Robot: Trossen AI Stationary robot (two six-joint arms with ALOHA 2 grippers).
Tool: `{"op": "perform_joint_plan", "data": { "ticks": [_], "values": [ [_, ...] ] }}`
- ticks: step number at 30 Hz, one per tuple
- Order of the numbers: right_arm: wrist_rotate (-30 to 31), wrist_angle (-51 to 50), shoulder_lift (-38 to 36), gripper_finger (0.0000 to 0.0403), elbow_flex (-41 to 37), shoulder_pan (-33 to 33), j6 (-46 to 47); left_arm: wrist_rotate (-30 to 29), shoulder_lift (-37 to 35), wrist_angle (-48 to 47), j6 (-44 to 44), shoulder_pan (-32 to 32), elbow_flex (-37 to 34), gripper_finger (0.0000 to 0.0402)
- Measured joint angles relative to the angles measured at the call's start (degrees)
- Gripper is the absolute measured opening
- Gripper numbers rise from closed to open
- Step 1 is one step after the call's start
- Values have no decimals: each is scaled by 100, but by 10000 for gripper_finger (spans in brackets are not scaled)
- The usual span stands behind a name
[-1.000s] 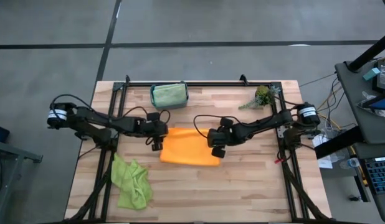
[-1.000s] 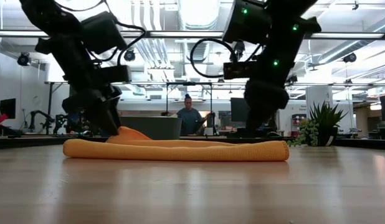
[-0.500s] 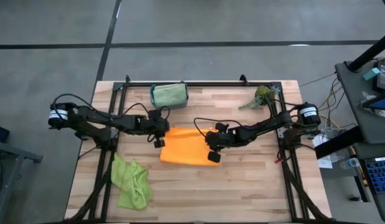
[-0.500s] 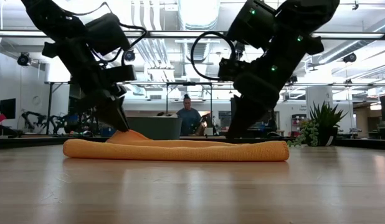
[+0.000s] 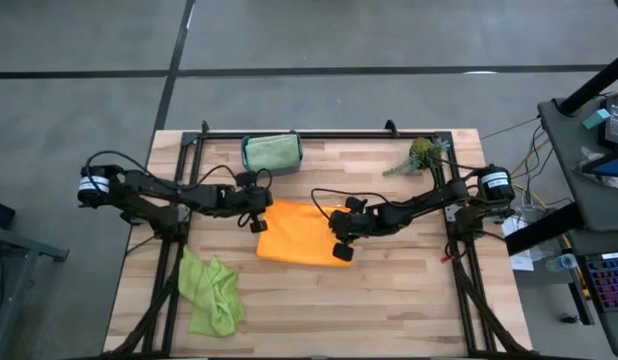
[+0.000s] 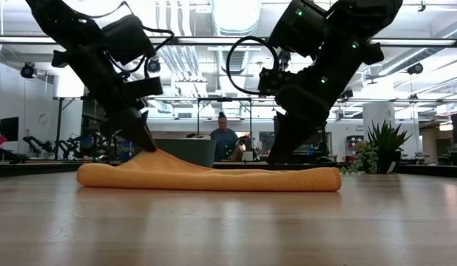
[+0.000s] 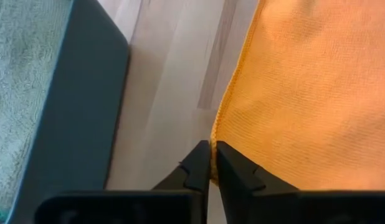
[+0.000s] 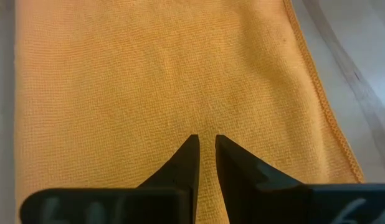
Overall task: Fold microfiber towels
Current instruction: Fold the orange microfiber towel
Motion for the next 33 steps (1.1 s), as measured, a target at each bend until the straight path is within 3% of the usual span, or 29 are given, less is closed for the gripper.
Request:
{"op": "perform_joint_plan", "data": {
  "ticks": [5, 11, 16, 20, 23, 28, 33],
  "values": [
    [2, -30, -116, 43, 0, 0, 84, 66, -3, -1, -18, 0, 2, 48],
    [0, -221, -489, 43, 9, 42, 275, 77, -151, -258, -17, -11, 114, 126],
    [-1, -637, -842, 43, 9, 70, 1213, 152, -481, -849, -19, -59, 338, 173],
    [-445, -987, -955, 45, 9, 59, 2463, 797, -809, -940, -37, -104, 430, 184],
    [-693, -1044, -935, 59, 9, 114, 2906, 1373, -1000, -850, -72, -219, 433, 185],
    [-612, -1084, -909, 107, -14, 274, 3491, 1578, -1061, -824, -312, -579, 414, 185],
    [-469, -894, -870, 143, -85, 462, 3514, 1873, -806, -807, -356, -1138, 402, 185]
  ]
}}
